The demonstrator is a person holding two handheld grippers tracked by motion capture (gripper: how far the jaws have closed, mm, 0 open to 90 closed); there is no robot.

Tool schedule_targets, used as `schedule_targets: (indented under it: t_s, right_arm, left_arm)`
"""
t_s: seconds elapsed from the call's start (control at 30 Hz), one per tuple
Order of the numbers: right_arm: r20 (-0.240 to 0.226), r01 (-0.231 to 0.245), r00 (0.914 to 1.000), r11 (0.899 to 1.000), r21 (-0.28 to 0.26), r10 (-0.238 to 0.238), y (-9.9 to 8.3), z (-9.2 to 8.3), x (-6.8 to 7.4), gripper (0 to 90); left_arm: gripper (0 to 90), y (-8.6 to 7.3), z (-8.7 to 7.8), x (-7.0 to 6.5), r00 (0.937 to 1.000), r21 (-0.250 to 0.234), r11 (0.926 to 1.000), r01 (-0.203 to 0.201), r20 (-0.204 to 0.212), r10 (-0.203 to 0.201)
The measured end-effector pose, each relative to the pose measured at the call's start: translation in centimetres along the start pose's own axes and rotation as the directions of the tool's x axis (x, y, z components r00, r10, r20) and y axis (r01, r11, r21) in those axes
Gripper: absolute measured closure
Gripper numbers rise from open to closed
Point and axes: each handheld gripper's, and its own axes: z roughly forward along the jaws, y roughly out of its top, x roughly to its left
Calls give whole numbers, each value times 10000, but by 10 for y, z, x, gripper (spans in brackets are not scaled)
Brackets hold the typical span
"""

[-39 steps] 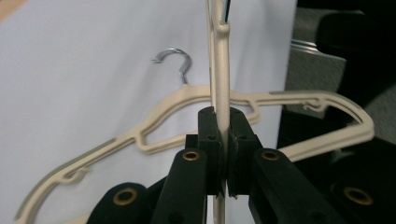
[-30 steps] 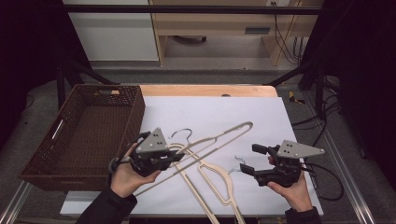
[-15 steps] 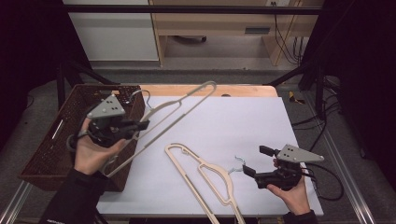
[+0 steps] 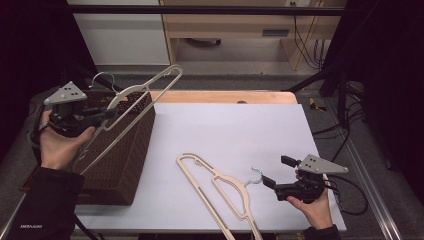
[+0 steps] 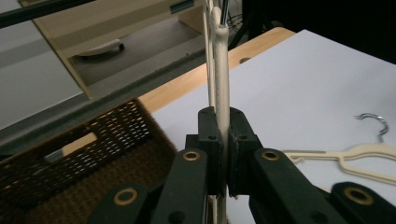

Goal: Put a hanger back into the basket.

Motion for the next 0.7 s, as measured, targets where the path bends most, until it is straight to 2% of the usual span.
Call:
schedule_targets:
  t_s: [0.03, 0.13, 0.17, 0.2, 0.3, 0.4, 0.43, 0.47, 0.67, 0.7]
  right_arm:
    - [25, 2, 10000, 10000, -4, -2, 0, 0, 0, 63]
    - [36, -4, 10000, 10000, 22, 4, 0, 1, 0, 63]
    - [36, -4, 10000, 10000, 22, 4, 0, 1, 0, 63]
    - [40, -9, 10000, 10000, 37, 9, 0, 1, 0, 62]
    - [28, 7, 10000, 10000, 53, -7, 0, 1, 0, 60]
    - [4, 34, 10000, 10000, 90, -34, -1, 2, 0, 60]
    - [4, 34, 10000, 10000, 90, -34, -1, 2, 0, 60]
    - [20, -26, 10000, 9999, 107, 26, -1, 2, 1, 59]
    - [45, -44, 10000, 9999, 118, 43, -1, 4, 1, 58]
    - [14, -27, 10000, 9999, 137, 26, -1, 4, 1, 58]
  left_arm:
    - [863, -2, 0, 2, 9999, -62, 9999, 118, -9, -118]
    - [862, -10, -1, 13, 9999, -3, 10000, 98, -133, -98]
    - [862, -10, -1, 13, 9999, -3, 10000, 98, -133, -98]
    - [862, -17, -2, 20, 9994, 277, 9995, 129, -309, -120]
    - [862, -23, -1, 26, 9989, 415, 9990, 184, -443, -166]
    - [862, -37, -1, 41, 9967, 588, 9972, 456, -698, -415]
    - [862, -37, -1, 41, 9967, 588, 9972, 456, -698, -415]
    - [862, -45, -2, 49, 9951, 684, 9959, 589, -834, -531]
    - [862, -64, 0, 66, 9904, 1152, 9886, 975, -1092, -849]
    - [863, -68, 0, 68, 9896, 1109, 9884, 1041, -1102, -919]
